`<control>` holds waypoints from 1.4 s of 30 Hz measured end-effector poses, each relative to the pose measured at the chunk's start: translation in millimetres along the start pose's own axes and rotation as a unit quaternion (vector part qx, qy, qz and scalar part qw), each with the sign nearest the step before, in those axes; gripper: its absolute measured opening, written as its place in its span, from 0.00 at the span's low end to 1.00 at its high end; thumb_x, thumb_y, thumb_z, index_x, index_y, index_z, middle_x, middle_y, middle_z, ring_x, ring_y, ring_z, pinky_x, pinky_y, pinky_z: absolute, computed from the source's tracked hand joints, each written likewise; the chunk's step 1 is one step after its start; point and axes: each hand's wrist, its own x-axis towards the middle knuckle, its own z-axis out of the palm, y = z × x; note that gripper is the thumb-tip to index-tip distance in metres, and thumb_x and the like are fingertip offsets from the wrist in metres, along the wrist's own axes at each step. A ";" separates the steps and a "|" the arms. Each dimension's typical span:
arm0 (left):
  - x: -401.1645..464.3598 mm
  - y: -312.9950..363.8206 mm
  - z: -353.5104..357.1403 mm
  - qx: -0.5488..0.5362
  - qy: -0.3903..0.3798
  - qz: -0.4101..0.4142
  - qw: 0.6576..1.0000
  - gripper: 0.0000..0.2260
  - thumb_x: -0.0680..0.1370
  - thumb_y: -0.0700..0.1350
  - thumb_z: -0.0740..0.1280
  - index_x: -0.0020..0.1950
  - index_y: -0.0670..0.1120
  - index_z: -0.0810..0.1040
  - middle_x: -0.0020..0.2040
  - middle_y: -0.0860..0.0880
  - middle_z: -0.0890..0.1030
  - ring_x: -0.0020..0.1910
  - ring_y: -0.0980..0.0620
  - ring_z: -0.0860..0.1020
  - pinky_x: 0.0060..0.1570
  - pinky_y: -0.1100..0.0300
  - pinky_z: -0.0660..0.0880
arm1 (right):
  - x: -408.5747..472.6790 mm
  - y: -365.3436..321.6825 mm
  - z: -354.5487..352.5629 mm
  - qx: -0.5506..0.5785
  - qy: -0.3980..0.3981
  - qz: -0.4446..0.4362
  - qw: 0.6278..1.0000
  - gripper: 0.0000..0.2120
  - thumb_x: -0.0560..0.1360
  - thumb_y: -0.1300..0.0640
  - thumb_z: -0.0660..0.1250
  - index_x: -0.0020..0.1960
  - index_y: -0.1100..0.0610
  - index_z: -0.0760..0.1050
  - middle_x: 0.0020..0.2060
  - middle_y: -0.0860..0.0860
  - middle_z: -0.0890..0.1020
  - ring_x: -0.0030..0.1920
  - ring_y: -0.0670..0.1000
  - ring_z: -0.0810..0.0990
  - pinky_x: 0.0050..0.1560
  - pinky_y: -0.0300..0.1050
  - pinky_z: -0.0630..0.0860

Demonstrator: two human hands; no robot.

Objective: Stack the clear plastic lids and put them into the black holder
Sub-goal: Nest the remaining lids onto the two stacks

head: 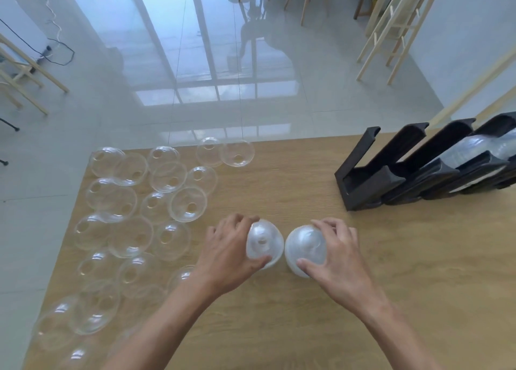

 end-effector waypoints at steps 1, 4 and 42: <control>-3.9 1.1 10.2 -0.032 -0.004 -0.009 0.999 0.37 0.71 0.69 0.71 0.77 0.58 0.65 0.71 0.55 0.69 0.69 0.52 0.72 0.65 0.51 0.70 | -2.3 1.3 5.7 0.005 -0.001 0.003 1.000 0.38 0.71 0.41 0.78 0.78 0.44 0.67 0.69 0.39 0.64 0.69 0.44 0.62 0.67 0.45 0.73; -11.3 5.2 36.1 -0.111 0.001 -0.041 0.993 0.39 0.72 0.63 0.76 0.79 0.58 0.62 0.75 0.53 0.64 0.72 0.50 0.71 0.68 0.51 0.73 | -4.1 5.2 17.3 0.073 -0.014 0.024 0.997 0.39 0.72 0.41 0.78 0.79 0.40 0.65 0.76 0.43 0.64 0.75 0.46 0.62 0.74 0.51 0.70; 215.5 -129.1 -91.0 0.109 -0.076 -0.131 0.982 0.35 0.80 0.48 0.67 0.84 0.44 0.57 0.82 0.41 0.62 0.77 0.37 0.65 0.74 0.41 0.67 | 248.8 -98.0 67.7 -0.339 -0.042 -0.291 0.894 0.21 0.76 0.63 0.68 0.69 0.57 0.78 0.73 0.59 0.75 0.74 0.63 0.70 0.75 0.61 0.63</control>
